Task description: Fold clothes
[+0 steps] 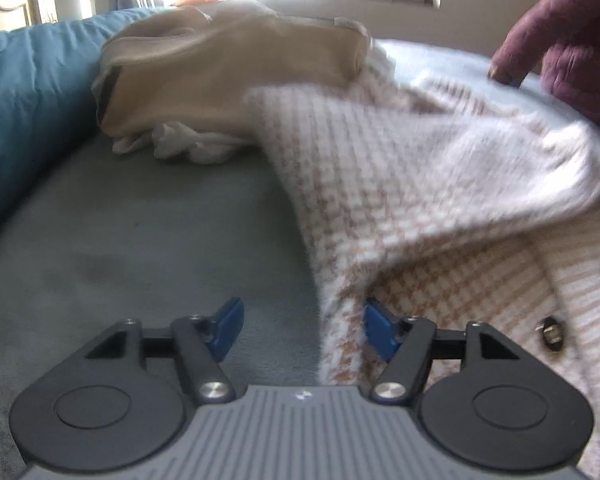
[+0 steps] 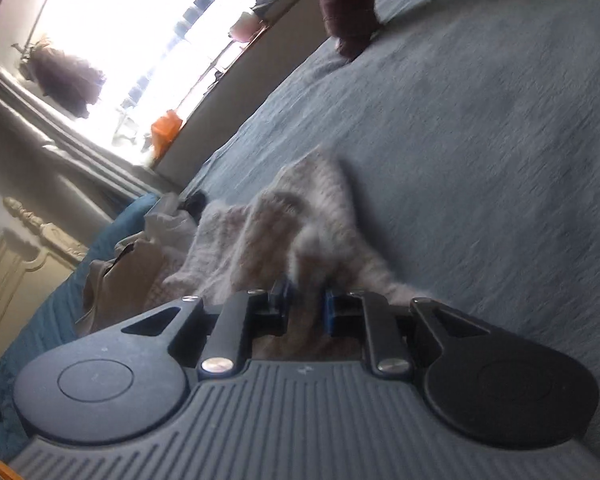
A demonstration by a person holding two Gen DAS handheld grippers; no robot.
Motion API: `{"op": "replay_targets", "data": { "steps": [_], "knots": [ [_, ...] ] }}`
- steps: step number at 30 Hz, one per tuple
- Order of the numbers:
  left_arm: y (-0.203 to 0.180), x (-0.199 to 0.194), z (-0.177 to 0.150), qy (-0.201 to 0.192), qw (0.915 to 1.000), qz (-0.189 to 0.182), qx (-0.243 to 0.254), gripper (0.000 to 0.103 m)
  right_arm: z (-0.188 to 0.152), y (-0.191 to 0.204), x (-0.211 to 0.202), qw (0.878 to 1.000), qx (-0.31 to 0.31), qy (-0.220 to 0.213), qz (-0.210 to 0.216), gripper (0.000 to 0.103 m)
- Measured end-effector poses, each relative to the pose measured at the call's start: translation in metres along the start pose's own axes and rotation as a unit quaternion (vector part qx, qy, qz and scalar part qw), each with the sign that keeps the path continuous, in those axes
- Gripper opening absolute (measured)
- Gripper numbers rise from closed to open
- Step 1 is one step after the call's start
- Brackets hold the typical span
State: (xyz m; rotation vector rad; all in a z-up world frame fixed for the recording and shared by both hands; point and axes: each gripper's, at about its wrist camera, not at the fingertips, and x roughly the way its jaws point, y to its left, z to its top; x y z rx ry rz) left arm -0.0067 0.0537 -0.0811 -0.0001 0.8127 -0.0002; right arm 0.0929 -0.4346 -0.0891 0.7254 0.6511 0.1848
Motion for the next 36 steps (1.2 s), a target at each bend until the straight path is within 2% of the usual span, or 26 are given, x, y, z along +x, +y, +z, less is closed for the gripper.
{"op": "replay_targets", "data": {
  "steps": [3, 4, 6, 7, 9, 11, 12, 14, 15, 17, 20, 23, 25, 26, 27, 28, 29, 30, 32, 34, 36],
  "knots": [
    [0.007, -0.018, 0.009, -0.069, 0.9976, 0.008, 0.007, 0.076, 0.013, 0.011, -0.021, 0.994, -0.073, -0.064, -0.055, 0.018],
    [0.005, -0.015, 0.016, -0.081, 0.9964, 0.018, 0.014, 0.077, 0.016, 0.020, -0.025, 0.990, -0.102, -0.080, -0.063, 0.018],
    [-0.004, 0.000, 0.034, -0.094, 0.9950, 0.025, 0.022, 0.076, 0.014, 0.048, -0.024, 0.979, -0.177, -0.090, -0.049, 0.018],
    [-0.010, 0.010, 0.041, -0.104, 0.9940, 0.019, 0.027, 0.075, 0.010, 0.068, -0.019, 0.970, -0.222, -0.087, -0.040, 0.018],
    [-0.029, 0.032, 0.049, -0.109, 0.9922, 0.014, 0.058, 0.075, -0.006, 0.107, -0.007, 0.945, -0.317, -0.082, -0.015, 0.018],
    [-0.049, 0.061, 0.046, -0.085, 0.9913, 0.024, 0.097, 0.076, -0.024, 0.130, 0.008, 0.919, -0.390, -0.060, 0.007, 0.015],
    [-0.057, 0.075, 0.039, -0.072, 0.9906, 0.039, 0.110, 0.077, -0.032, 0.133, 0.020, 0.909, -0.413, -0.046, 0.006, 0.015],
    [-0.063, 0.086, 0.027, -0.094, 0.9881, 0.057, 0.108, 0.081, -0.044, 0.114, 0.048, 0.901, -0.433, 0.004, -0.022, 0.014],
    [-0.062, 0.086, 0.027, -0.098, 0.9877, 0.056, 0.108, 0.081, -0.047, 0.095, 0.065, 0.900, -0.432, 0.039, -0.040, 0.013],
    [-0.058, 0.083, 0.032, -0.093, 0.9886, 0.049, 0.107, 0.082, -0.044, 0.067, 0.072, 0.909, -0.415, 0.043, -0.006, 0.012],
    [-0.058, 0.069, 0.038, -0.109, 0.9838, 0.060, 0.129, 0.079, -0.032, 0.075, 0.065, 0.913, -0.405, 0.055, -0.011, 0.012],
    [-0.058, 0.055, 0.044, -0.145, 0.9789, 0.045, 0.138, 0.080, -0.031, 0.088, 0.036, 0.911, -0.412, 0.023, 0.003, 0.013],
    [-0.063, 0.068, 0.053, -0.120, 0.9805, 0.057, 0.145, 0.080, -0.033, 0.087, 0.027, 0.908, -0.418, 0.013, -0.013, 0.013],
    [-0.065, 0.083, 0.058, -0.092, 0.9824, 0.071, 0.146, 0.082, -0.034, 0.086, 0.025, 0.906, -0.422, 0.010, -0.025, 0.013],
    [-0.063, 0.099, 0.061, -0.066, 0.9852, 0.076, 0.138, 0.085, -0.034, 0.082, 0.033, 0.906, -0.421, 0.024, -0.047, 0.013],
    [-0.057, 0.109, 0.064, -0.060, 0.9887, 0.073, 0.116, 0.092, -0.033, 0.070, 0.049, 0.909, -0.409, 0.049, -0.060, 0.013],
    [-0.050, 0.115, 0.067, -0.060, 0.9919, 0.067, 0.090, 0.097, -0.032, 0.057, 0.057, 0.917, -0.391, 0.053, -0.048, 0.013],
    [-0.044, 0.117, 0.072, -0.052, 0.9945, 0.059, 0.068, 0.097, -0.029, 0.053, 0.058, 0.923, -0.379, 0.049, -0.038, 0.014],
    [-0.035, 0.112, 0.077, -0.050, 0.9972, 0.043, 0.035, 0.092, -0.025, 0.063, 0.056, 0.924, -0.376, 0.053, -0.051, 0.014],
    [-0.032, 0.104, 0.080, -0.062, 0.9968, 0.041, 0.029, 0.086, -0.023, 0.078, 0.047, 0.921, -0.384, 0.044, -0.054, 0.015],
    [-0.026, 0.095, 0.081, -0.088, 0.9952, 0.036, 0.024, 0.085, -0.024, 0.091, 0.037, 0.919, -0.391, 0.035, -0.026, 0.015]
  ]
}}
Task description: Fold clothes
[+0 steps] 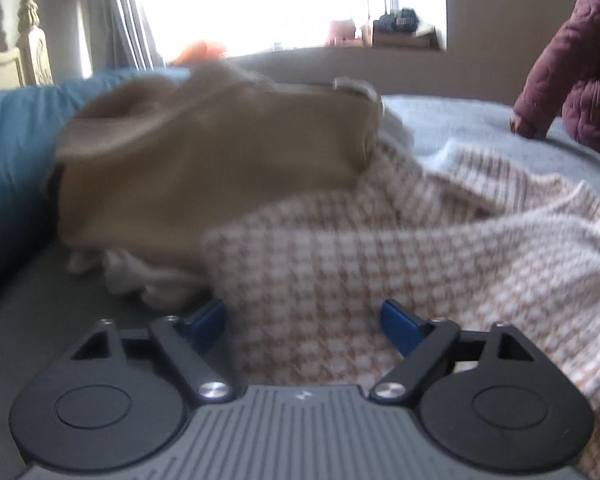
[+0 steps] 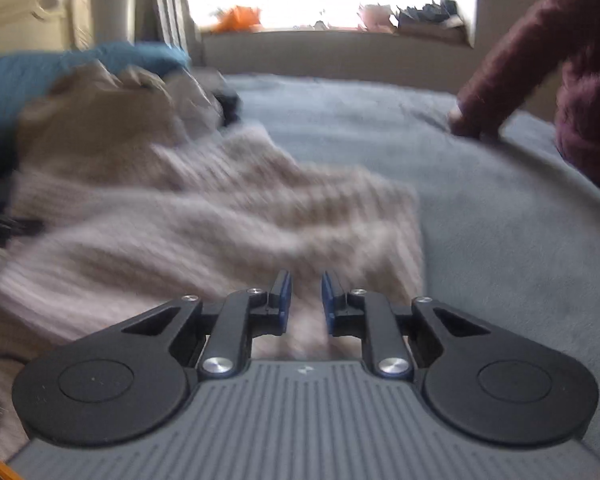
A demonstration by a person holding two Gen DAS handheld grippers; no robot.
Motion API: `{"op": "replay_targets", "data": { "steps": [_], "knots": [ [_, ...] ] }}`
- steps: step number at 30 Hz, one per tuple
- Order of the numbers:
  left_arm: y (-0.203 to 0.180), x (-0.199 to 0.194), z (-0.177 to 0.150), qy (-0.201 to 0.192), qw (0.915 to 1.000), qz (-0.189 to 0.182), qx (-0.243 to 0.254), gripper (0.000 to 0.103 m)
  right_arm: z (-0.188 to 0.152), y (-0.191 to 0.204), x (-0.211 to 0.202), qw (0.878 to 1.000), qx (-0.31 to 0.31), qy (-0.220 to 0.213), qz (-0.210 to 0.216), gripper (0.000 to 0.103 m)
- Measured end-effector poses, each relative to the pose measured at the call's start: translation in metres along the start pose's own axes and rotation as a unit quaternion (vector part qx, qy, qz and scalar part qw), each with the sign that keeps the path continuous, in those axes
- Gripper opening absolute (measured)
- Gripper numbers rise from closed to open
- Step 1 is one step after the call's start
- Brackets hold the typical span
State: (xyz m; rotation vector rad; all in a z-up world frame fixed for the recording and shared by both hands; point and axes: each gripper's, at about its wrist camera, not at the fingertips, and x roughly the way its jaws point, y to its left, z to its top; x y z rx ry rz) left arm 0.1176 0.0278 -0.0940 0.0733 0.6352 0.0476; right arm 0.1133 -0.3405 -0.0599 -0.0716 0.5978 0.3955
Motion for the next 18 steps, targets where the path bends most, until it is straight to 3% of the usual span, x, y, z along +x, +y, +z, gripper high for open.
{"op": "replay_targets", "data": {
  "steps": [3, 6, 9, 11, 15, 18],
  "knots": [
    [0.011, 0.010, 0.005, -0.002, 0.9995, -0.007, -0.031, 0.085, 0.004, 0.012, 0.004, 0.999, -0.021, -0.009, 0.042, 0.015],
    [0.027, 0.040, 0.001, 0.049, 0.9957, -0.024, -0.075, 0.090, -0.005, 0.012, 0.037, 0.997, -0.013, 0.038, 0.062, 0.016],
    [0.047, 0.047, 0.000, 0.060, 0.9880, -0.044, -0.135, 0.090, 0.000, 0.013, 0.054, 0.995, -0.001, 0.074, 0.061, 0.016],
    [0.051, 0.037, 0.007, 0.046, 0.9887, -0.037, -0.138, 0.085, 0.013, 0.021, 0.050, 0.995, -0.018, 0.084, 0.054, 0.016],
    [0.062, 0.033, 0.018, 0.009, 0.9911, -0.023, -0.131, 0.084, 0.043, 0.038, 0.047, 0.990, -0.041, 0.092, 0.095, 0.016],
    [0.070, 0.056, 0.011, 0.050, 0.9883, -0.015, -0.143, 0.086, 0.059, 0.055, 0.066, 0.983, -0.068, 0.118, 0.122, 0.016]
  ]
}}
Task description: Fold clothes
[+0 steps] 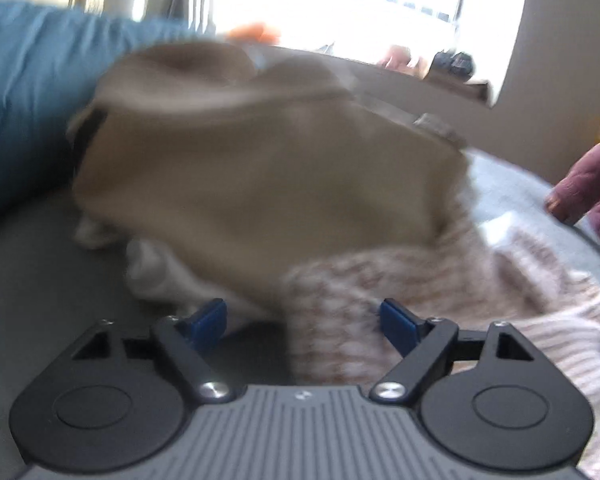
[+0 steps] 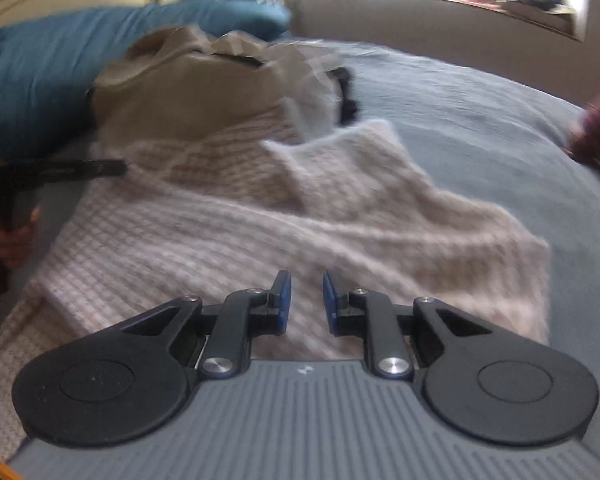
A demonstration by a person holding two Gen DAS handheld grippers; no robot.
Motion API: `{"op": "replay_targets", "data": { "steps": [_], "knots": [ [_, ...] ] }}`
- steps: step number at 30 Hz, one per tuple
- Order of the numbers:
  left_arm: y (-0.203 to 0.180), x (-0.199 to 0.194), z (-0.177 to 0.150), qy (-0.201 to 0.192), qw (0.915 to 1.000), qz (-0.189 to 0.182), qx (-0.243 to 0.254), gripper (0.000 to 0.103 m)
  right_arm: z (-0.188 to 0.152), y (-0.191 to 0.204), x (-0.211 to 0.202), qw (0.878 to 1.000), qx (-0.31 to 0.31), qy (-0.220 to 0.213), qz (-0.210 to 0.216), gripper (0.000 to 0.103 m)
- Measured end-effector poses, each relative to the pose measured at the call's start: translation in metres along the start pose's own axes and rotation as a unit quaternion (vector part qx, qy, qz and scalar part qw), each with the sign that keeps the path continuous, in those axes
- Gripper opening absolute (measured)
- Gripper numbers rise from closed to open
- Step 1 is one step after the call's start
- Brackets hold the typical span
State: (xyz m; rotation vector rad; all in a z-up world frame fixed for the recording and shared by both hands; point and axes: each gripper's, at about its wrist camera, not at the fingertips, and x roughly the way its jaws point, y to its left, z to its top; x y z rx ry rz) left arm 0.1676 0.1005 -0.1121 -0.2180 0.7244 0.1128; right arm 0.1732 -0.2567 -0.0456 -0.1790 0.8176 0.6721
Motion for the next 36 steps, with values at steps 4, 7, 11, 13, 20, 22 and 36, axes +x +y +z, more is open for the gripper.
{"op": "replay_targets", "data": {
  "steps": [4, 7, 11, 13, 20, 22, 36],
  "knots": [
    [-0.007, 0.001, -0.008, -0.018, 0.9996, 0.019, 0.009, 0.087, 0.005, 0.009, 0.044, 0.999, -0.015, 0.050, -0.005, 0.016],
    [-0.017, -0.019, -0.005, -0.056, 0.9976, 0.032, 0.022, 0.084, 0.010, 0.009, 0.039, 0.999, 0.009, 0.034, -0.011, 0.016],
    [-0.040, -0.041, 0.005, -0.103, 0.9905, 0.026, 0.087, 0.084, 0.017, 0.000, 0.015, 0.999, 0.033, -0.037, -0.015, 0.016],
    [-0.058, -0.042, 0.012, -0.091, 0.9878, 0.004, 0.126, 0.084, 0.024, -0.002, 0.019, 0.997, 0.024, -0.064, -0.030, 0.016],
    [-0.114, 0.004, 0.028, -0.016, 0.9847, -0.027, 0.171, 0.070, 0.032, -0.029, 0.087, 0.995, 0.094, -0.038, 0.002, 0.017],
    [-0.126, 0.018, 0.030, -0.005, 0.9858, -0.024, 0.166, 0.069, 0.020, -0.038, 0.091, 0.990, 0.120, -0.065, 0.022, 0.017],
    [-0.170, 0.088, 0.051, 0.040, 0.9799, -0.015, 0.195, 0.074, 0.003, -0.042, 0.091, 0.985, 0.133, -0.107, 0.038, 0.017]
  ]
}}
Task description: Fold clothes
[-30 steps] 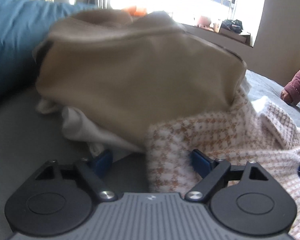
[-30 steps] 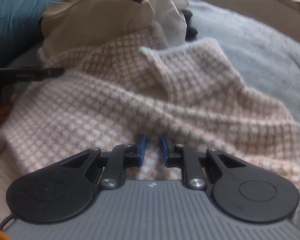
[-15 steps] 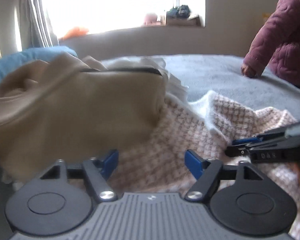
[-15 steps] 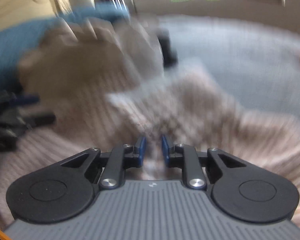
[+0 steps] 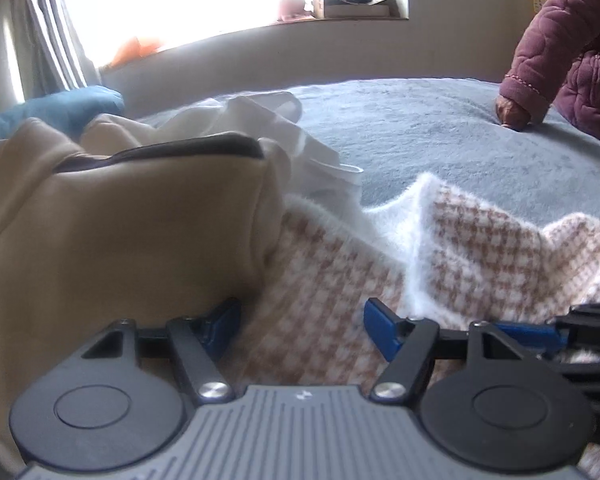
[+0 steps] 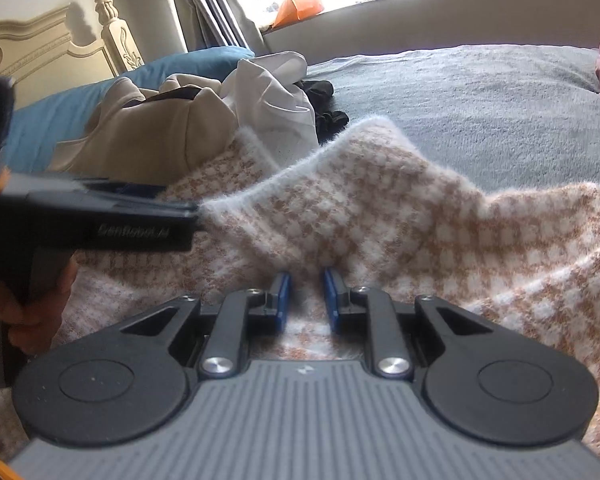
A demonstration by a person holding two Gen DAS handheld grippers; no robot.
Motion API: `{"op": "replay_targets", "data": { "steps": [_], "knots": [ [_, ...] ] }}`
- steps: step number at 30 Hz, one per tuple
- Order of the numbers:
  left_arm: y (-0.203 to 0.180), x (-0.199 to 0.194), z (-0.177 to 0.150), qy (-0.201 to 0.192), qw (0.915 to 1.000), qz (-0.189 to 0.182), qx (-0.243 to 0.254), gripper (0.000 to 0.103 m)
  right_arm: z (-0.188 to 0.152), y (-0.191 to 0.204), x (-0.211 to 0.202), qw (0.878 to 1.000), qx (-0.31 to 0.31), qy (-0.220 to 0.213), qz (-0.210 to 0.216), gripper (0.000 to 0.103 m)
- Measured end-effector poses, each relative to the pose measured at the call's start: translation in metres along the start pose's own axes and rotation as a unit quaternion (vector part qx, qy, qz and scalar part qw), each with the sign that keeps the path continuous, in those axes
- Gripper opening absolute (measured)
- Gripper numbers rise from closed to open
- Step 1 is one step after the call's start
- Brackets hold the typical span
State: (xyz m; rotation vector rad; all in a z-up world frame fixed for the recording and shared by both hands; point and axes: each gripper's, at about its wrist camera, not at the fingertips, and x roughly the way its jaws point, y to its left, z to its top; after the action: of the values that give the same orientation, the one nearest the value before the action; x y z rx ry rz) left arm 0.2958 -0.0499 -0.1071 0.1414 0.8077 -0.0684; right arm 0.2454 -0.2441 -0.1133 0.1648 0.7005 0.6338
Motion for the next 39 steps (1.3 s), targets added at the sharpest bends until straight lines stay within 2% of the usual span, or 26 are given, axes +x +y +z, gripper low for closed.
{"op": "replay_targets", "data": {
  "steps": [4, 6, 11, 13, 17, 21, 24, 27, 31, 33, 36, 37, 39],
  "knots": [
    [0.005, 0.001, 0.002, 0.007, 0.9995, -0.031, -0.009, 0.075, -0.001, -0.002, -0.001, 1.000, 0.002, -0.005, 0.003, 0.017],
    [0.008, -0.001, -0.001, 0.004, 0.9996, -0.024, -0.013, 0.065, -0.002, -0.001, -0.001, 1.000, 0.000, -0.006, 0.002, 0.017],
    [0.015, -0.014, -0.004, -0.018, 0.9989, -0.003, -0.042, 0.023, -0.003, -0.002, 0.000, 1.000, 0.000, -0.010, 0.002, 0.017],
    [0.011, -0.022, -0.008, -0.031, 0.9990, 0.003, -0.032, 0.019, -0.003, -0.002, 0.001, 1.000, 0.000, -0.010, 0.002, 0.017],
    [-0.001, -0.045, -0.015, -0.066, 0.9978, 0.001, -0.011, 0.015, -0.002, 0.002, 0.002, 1.000, -0.011, -0.007, -0.008, 0.017],
    [-0.020, -0.083, -0.034, -0.121, 0.9911, -0.018, 0.051, 0.012, 0.002, 0.007, 0.001, 1.000, -0.017, -0.001, -0.016, 0.017],
    [-0.035, -0.105, -0.063, -0.161, 0.9780, -0.012, 0.131, 0.011, 0.006, 0.010, -0.007, 1.000, -0.020, -0.002, -0.019, 0.018],
    [-0.044, -0.114, -0.090, -0.185, 0.9646, 0.005, 0.188, 0.010, 0.010, 0.012, -0.019, 1.000, -0.013, -0.004, -0.016, 0.019],
    [-0.048, -0.121, -0.116, -0.207, 0.9503, 0.017, 0.232, 0.010, 0.018, 0.017, -0.045, 0.999, -0.040, -0.002, -0.001, 0.019],
    [-0.048, -0.122, -0.124, -0.213, 0.9456, 0.017, 0.245, 0.010, 0.030, 0.020, -0.066, 0.999, -0.046, -0.009, 0.025, 0.019],
    [-0.046, -0.122, -0.131, -0.217, 0.9416, 0.017, 0.257, 0.010, 0.058, 0.020, -0.107, 0.993, -0.027, -0.070, 0.097, 0.021],
    [-0.047, -0.122, -0.133, -0.219, 0.9395, 0.017, 0.263, 0.010, 0.069, 0.021, -0.118, 0.988, -0.016, -0.100, 0.113, 0.025],
    [-0.048, -0.121, -0.138, -0.222, 0.9337, 0.019, 0.281, 0.010, 0.090, 0.026, -0.127, 0.984, -0.009, -0.145, 0.102, 0.034]
  ]
}}
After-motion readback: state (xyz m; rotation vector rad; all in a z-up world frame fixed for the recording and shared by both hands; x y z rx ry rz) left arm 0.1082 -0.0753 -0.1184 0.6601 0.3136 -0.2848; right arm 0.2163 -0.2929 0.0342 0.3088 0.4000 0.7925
